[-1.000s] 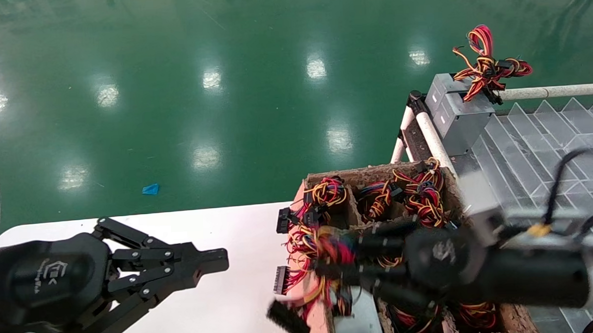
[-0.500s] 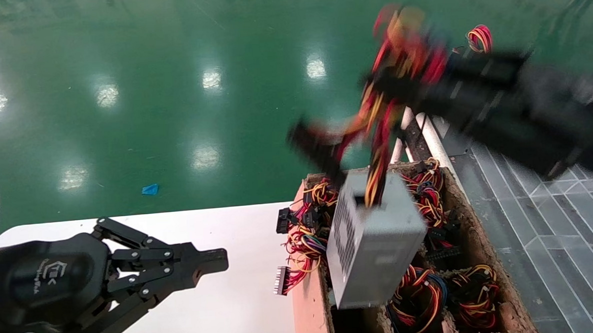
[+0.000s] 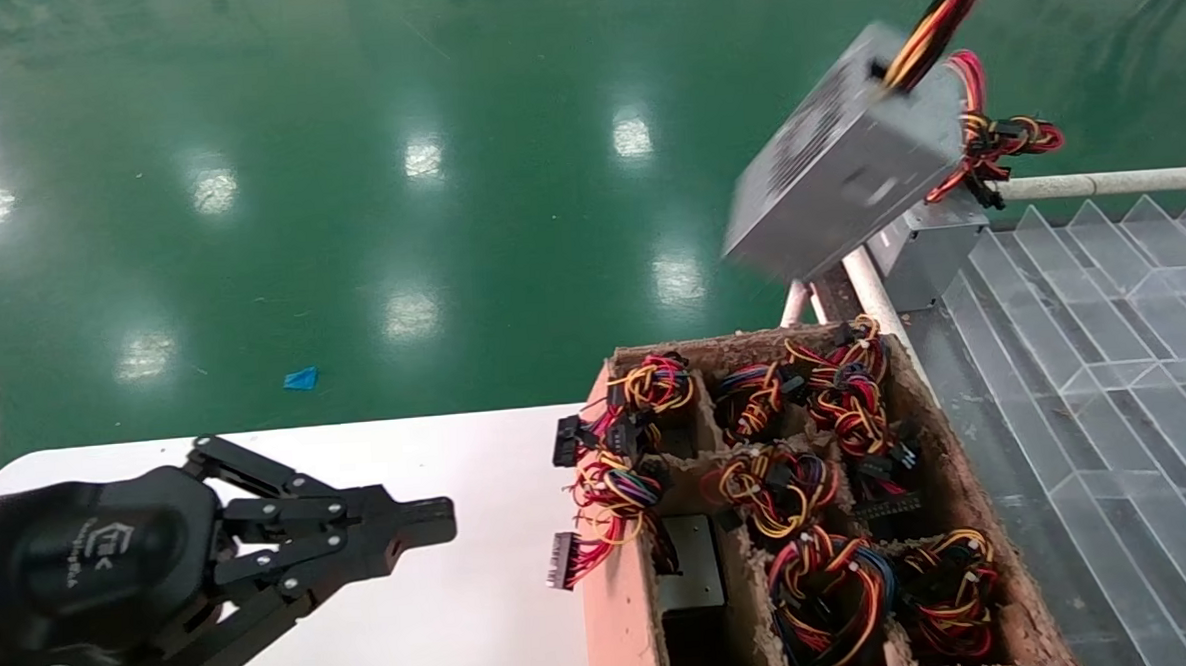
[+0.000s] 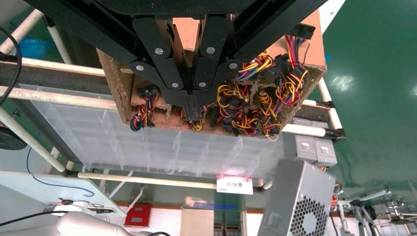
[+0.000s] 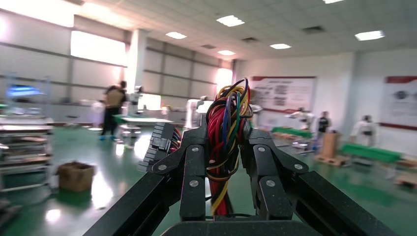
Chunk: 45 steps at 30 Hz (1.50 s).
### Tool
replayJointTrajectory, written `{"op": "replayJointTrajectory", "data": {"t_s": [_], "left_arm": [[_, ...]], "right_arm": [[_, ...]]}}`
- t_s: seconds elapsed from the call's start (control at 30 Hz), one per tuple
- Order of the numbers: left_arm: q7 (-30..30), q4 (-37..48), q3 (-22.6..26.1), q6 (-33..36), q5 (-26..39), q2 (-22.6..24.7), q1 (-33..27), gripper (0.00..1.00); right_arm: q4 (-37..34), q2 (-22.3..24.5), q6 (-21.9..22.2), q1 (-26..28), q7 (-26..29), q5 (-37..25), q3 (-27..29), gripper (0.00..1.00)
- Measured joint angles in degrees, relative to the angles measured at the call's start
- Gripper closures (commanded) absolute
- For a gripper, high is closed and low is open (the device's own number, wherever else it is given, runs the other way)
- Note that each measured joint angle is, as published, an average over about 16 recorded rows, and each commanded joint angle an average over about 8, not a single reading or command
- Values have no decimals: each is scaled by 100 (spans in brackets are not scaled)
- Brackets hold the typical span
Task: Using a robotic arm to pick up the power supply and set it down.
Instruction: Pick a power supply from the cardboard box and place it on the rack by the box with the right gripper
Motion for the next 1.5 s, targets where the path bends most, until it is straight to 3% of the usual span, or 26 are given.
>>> {"op": "replayJointTrajectory", "data": {"t_s": [0.43,0.83,1.13,1.5], "left_arm": [[0,0,0,0,0,0,0,100],[0,0,1,0,0,0,0,100],[0,0,1,0,0,0,0,100],[0,0,1,0,-1,0,0,100]], "right_arm": [[-7,558,1043,-936,-825,101,318,100],[-188,579,1661,-1777,-1191,538,593,100],[-477,431,2011,-1695,-1364,320,490,100],[-1003,-40,2224,-1051,-1426,-168,176,100]]}}
